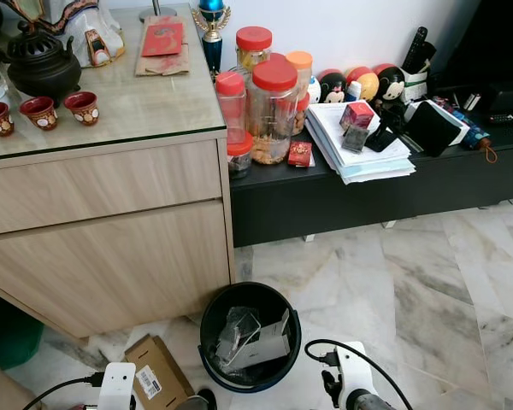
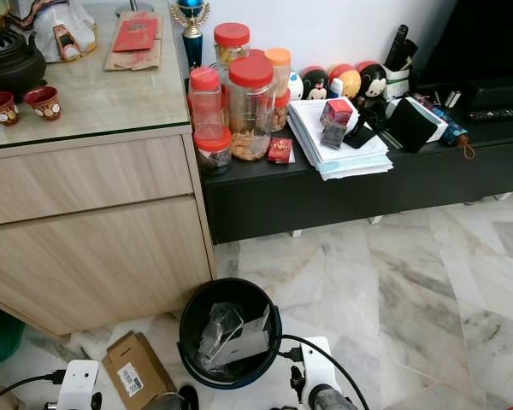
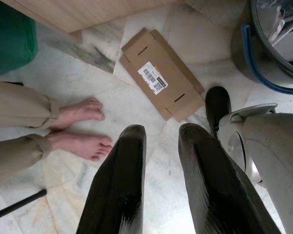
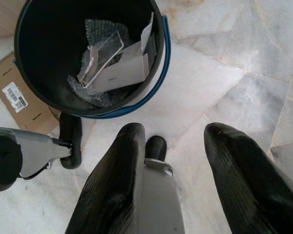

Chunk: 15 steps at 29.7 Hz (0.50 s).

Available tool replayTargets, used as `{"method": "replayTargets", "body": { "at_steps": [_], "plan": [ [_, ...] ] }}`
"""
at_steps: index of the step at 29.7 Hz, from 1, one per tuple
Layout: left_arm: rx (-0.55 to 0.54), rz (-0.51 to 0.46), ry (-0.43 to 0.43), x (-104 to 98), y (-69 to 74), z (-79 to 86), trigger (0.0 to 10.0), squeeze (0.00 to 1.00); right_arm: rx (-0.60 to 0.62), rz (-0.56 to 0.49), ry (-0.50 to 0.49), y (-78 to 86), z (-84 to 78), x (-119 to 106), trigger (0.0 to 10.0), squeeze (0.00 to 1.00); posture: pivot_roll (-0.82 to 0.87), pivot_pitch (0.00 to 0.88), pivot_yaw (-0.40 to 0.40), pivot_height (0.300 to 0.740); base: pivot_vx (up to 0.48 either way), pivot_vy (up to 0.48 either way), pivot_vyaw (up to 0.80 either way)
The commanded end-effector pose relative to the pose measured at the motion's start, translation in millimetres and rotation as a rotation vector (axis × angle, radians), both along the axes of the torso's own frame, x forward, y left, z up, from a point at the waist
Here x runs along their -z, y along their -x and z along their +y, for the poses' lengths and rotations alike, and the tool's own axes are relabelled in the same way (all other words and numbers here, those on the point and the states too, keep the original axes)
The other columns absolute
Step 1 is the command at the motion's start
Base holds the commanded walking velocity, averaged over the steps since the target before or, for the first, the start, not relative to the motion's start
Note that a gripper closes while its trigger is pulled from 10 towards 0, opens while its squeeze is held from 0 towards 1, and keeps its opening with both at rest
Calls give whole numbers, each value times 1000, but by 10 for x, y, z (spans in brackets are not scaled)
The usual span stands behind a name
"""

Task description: Picking trash to rubbish bin

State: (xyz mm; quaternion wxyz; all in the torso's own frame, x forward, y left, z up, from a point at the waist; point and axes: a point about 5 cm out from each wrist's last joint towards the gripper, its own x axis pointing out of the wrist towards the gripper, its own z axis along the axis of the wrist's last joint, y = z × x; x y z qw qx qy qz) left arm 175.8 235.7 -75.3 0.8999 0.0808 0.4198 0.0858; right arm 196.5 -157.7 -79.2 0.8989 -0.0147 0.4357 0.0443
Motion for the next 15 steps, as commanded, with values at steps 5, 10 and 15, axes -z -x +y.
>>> {"method": "replayTargets", "body": {
  "at_steps": [5,10,15],
  "plan": [
    [34,22,4,33,51,-33,10000,0,6,23,0,50,-10,28,10000,0,108,104,-21,740,0,0,0],
    [32,20,9,35,48,-48,10000,0,7,25,0,57,-17,31,10000,0,108,105,-22,740,0,0,0],
    [30,20,14,36,50,-51,10000,0,7,25,1,56,-18,30,10000,0,108,108,-24,740,-194,0,0]
  ]
}}
